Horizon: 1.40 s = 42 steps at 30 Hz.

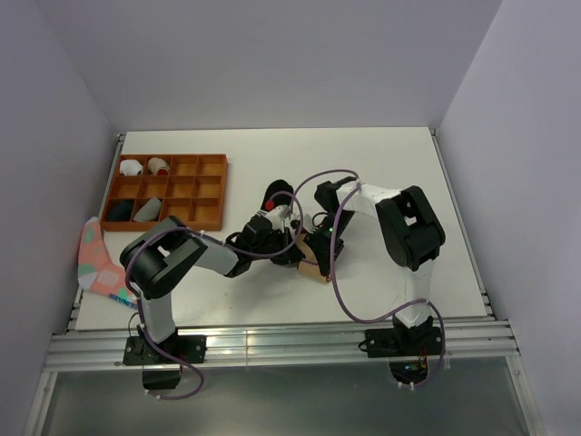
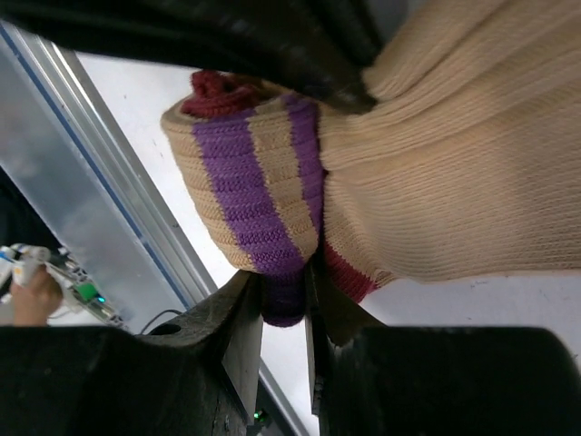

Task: Roll the socks
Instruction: Roll the sock at the center of the board.

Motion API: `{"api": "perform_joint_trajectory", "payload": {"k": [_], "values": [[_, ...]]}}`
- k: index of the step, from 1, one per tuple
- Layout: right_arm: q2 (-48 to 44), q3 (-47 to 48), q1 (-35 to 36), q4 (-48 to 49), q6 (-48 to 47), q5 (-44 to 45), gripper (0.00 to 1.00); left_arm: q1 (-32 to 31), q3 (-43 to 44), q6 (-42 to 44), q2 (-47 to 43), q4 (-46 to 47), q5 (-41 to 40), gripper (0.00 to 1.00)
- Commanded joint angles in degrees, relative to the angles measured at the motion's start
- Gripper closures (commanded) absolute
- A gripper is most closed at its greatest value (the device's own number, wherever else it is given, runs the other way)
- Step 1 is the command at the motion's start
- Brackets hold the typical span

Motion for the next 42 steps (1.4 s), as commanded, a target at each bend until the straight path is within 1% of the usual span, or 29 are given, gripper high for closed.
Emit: {"api": "perform_joint_trajectory", "payload": {"k": [1, 4, 5, 7, 8, 10, 11, 12, 14, 16, 19, 23, 26, 28, 30, 37, 42], "values": [[2.3, 1.6, -0.3, 10.2, 3.5, 6.9, 1.0, -2.2, -1.4, 3.9, -0.7, -3.4, 0.0, 1.0], [2.3, 0.8, -0.3, 12.4, 5.4, 8.9, 1.0, -2.3, -1.9, 4.8, -1.4, -4.1, -1.3, 1.0], [2.4, 0.4, -0.4, 13.0, 5.7, 10.3, 1.0, -2.3, -2.2, 5.3, -2.4, -4.5, -3.1, 0.98], [2.5, 0.1, -0.4, 13.6, 6.1, 11.0, 1.0, -2.4, -3.5, 6.2, -3.9, -5.0, -4.7, 0.93], [2.5, -0.3, -0.4, 13.9, 6.1, 11.2, 1.0, -2.4, -3.9, 6.6, -5.8, -4.9, -6.0, 0.87], [2.7, -0.5, -0.5, 14.3, 6.5, 11.9, 1.0, -2.4, -5.0, 7.9, -8.6, -5.1, -7.5, 0.81], [2.8, -0.4, -0.6, 14.3, 6.5, 11.9, 1.0, -2.4, -5.2, 8.2, -9.5, -6.1, -8.4, 0.73], [2.7, -0.5, -0.6, 14.4, 6.6, 12.2, 1.0, -2.4, -5.4, 9.0, -10.6, -6.7, -10.9, 0.72], [2.8, -0.4, -0.6, 14.3, 6.7, 12.2, 1.0, -2.4, -5.7, 9.6, -13.9, -8.7, -13.1, 0.66], [2.7, -0.5, -0.6, 14.3, 6.5, 12.1, 1.0, -2.4, -6.5, 11.0, -17.3, -9.3, -15.4, 0.65], [2.9, -0.5, -0.6, 13.9, 6.1, 11.8, 1.0, -2.5, -7.1, 14.2, -21.4, -10.0, -14.1, 0.59], [3.2, -0.1, -0.5, 13.3, 6.0, 12.2, 1.0, -4.1, -6.4, 21.8, -24.8, -11.0, -9.3, 0.47], [3.7, 0.8, -0.6, 12.2, 5.9, 12.4, 1.0, -6.3, -1.6, 26.0, -23.7, -16.5, -8.3, 0.45], [4.1, 1.7, -0.6, 11.5, 5.9, 12.4, 1.0, -7.5, 0.3, 27.8, -21.5, -19.9, -8.4, 0.45], [4.5, 2.5, -0.6, 11.1, 6.0, 12.8, 1.0, -8.3, 2.4, 29.2, -20.0, -21.1, -9.0, 0.44], [5.4, 3.6, -0.5, 9.9, 5.9, 12.4, 1.0, -8.6, 3.2, 30.1, -16.2, -17.5, -10.5, 0.4], [5.3, 3.7, -0.5, 9.6, 5.8, 12.3, 1.0, -8.6, 3.7, 30.5, -13.9, -16.1, -9.6, 0.39]]}}
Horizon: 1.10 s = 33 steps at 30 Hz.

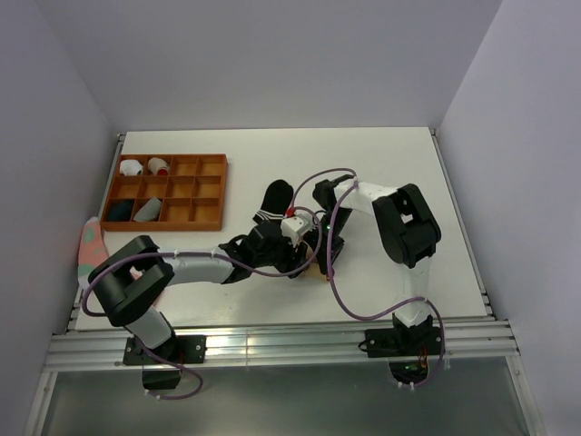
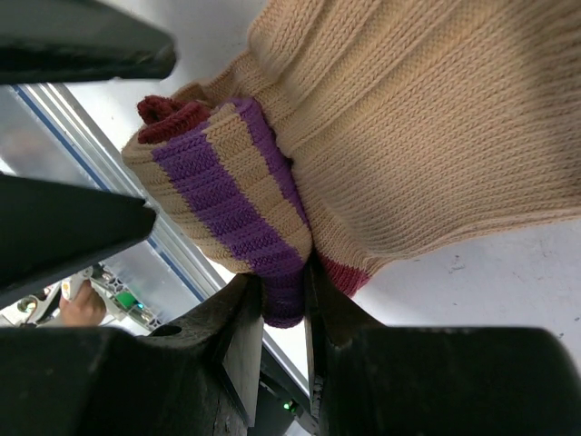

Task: Roll the socks
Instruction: Roll the sock at the center of the board.

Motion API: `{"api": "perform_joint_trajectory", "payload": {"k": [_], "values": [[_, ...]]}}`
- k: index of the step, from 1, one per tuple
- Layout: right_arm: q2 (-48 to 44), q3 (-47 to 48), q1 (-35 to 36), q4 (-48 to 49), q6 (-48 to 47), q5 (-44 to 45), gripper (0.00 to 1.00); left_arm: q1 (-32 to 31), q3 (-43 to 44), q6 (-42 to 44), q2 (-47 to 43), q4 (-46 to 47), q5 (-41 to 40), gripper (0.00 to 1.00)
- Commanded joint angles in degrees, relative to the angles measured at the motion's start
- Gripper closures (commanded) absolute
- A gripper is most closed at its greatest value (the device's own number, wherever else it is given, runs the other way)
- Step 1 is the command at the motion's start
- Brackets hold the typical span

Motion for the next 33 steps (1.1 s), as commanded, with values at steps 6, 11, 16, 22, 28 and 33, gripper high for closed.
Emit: {"api": "perform_joint_trajectory", "payload": {"k": [6, 11, 16, 22, 28, 33], "values": [[3.1, 1.2, -0.5, 10.4, -1.9, 9.1, 1.0, -0.1, 1.6, 0.7, 2.7, 5.6, 1.9, 0.39], [3.1, 1.1, -0.5, 10.6, -1.7, 9.1, 1.0, -0.1, 0.2, -2.2, 4.2, 9.1, 3.8, 0.39], [3.2, 1.0, -0.5, 10.6, -1.4, 8.8, 1.0, -0.1, -0.7, -4.6, 6.2, 11.6, 5.1, 0.41], [2.9, 0.5, -0.5, 11.1, -1.4, 9.0, 1.0, -0.2, -2.0, -7.2, 8.2, 13.7, 5.4, 0.6], [2.5, -0.3, -0.5, 11.8, -0.7, 9.1, 1.0, -0.6, -3.2, -9.6, 10.5, 15.8, 6.0, 0.98], [1.9, -0.2, -0.6, 11.7, -0.6, 8.8, 0.89, -1.7, -3.2, -11.0, 13.0, 16.3, 5.3, 1.0]]}}
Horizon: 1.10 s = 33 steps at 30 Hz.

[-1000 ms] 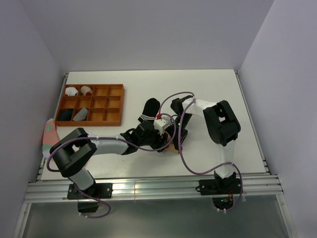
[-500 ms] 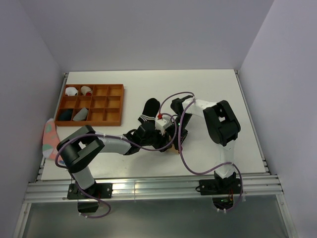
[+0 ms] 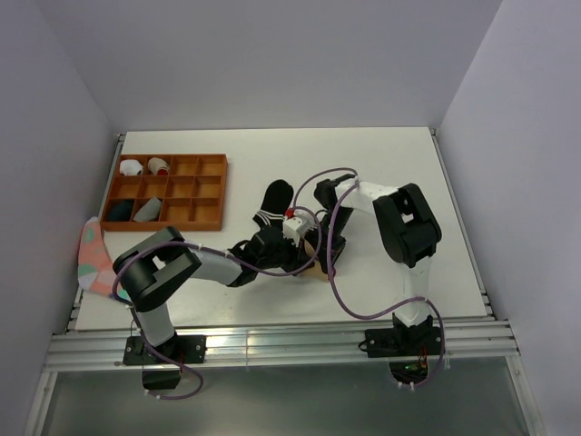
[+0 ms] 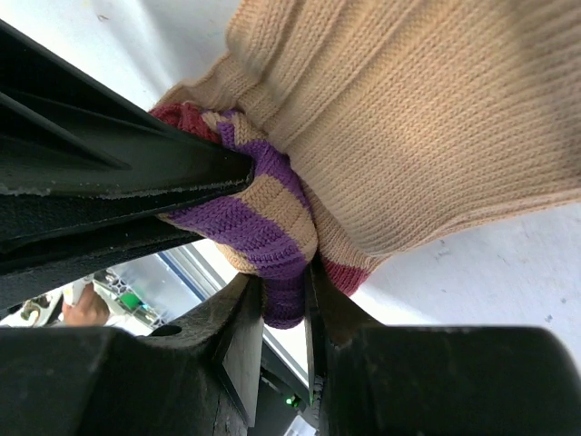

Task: Roll the socks
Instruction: Roll the sock at the center of the board.

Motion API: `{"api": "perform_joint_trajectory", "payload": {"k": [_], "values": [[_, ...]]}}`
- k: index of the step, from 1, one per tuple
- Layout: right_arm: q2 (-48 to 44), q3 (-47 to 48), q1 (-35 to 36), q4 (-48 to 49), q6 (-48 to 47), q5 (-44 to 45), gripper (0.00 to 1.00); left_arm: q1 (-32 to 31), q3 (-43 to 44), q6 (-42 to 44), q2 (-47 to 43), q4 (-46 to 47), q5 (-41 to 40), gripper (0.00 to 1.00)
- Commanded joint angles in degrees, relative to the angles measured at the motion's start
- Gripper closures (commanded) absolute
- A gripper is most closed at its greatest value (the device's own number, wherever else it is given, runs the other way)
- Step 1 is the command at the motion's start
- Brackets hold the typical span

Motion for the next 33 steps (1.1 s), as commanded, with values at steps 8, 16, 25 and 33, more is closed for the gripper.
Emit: {"api": "perform_joint_trajectory", "payload": {"k": [8, 16, 25, 33], "values": [[-2.3, 3.0, -4.9, 7.7, -3.4, 0.7, 0.62, -2.1, -3.2, -3.2, 4.6, 1.1, 0.6, 1.0], [-3.4, 8.0, -10.4, 6.9, -2.2, -4.6, 0.57, -2.1, -3.3, -3.1, 4.8, 0.9, 0.9, 1.0], [1.9, 16.0, -10.1, 7.7, 1.5, -4.7, 0.51, -2.2, -4.2, -2.7, 4.2, 0.4, 1.3, 1.0], [6.0, 15.1, -6.4, 12.8, 5.3, 0.0, 0.48, -2.2, -4.4, -3.0, 4.2, 0.7, 1.9, 1.0]]}}
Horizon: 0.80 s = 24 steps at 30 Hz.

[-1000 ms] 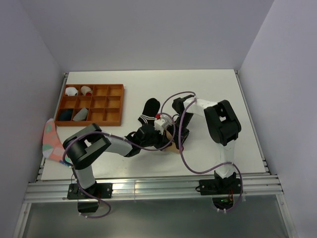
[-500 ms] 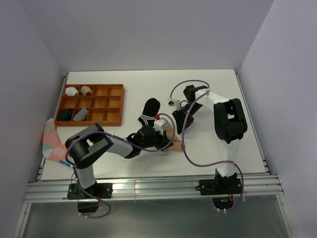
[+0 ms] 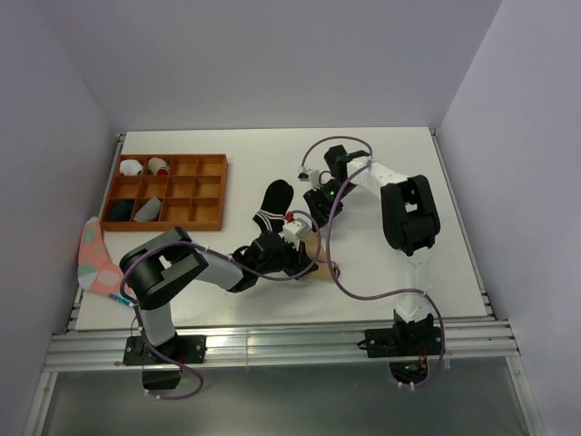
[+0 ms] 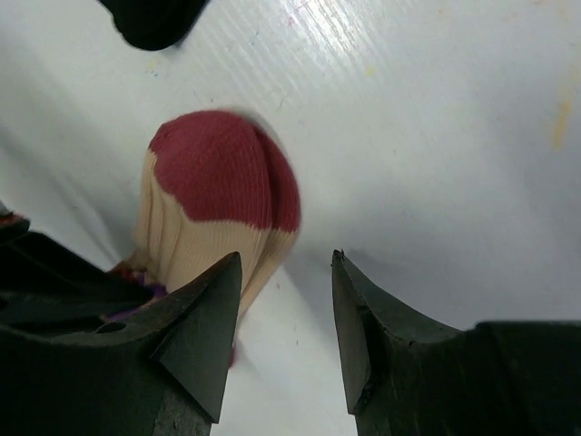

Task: Roll the socks
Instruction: Roll the sock at the center of the board.

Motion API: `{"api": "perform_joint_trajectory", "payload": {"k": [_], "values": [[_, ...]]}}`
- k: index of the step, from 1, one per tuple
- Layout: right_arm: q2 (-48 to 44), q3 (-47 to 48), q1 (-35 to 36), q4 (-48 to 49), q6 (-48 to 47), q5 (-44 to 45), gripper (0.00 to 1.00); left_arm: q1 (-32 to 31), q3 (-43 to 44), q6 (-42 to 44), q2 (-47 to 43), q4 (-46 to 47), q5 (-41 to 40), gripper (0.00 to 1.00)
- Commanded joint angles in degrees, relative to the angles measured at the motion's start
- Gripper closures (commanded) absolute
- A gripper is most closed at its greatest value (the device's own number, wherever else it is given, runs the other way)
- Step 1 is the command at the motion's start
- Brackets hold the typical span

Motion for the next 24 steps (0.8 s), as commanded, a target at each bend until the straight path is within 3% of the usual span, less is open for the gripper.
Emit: {"api": "perform_joint_trajectory", "payload": {"k": [1, 15, 24], "values": [[1.0, -0.6, 2.0, 3.4, 2.6, 2.3, 0.48, -0.9, -2.0, 0.5, 1.8, -7.8, 2.1, 1.0], [2.0, -1.6, 5.0, 5.0, 4.6, 5.1, 0.45, -0.9, -1.5, 0.7, 1.6, -9.1, 2.2, 0.99], [1.0, -4.8, 5.4, 6.3, 5.5, 7.6, 0.56, -0.9, -2.1, 0.7, 1.0, -8.9, 1.6, 1.0]]}}
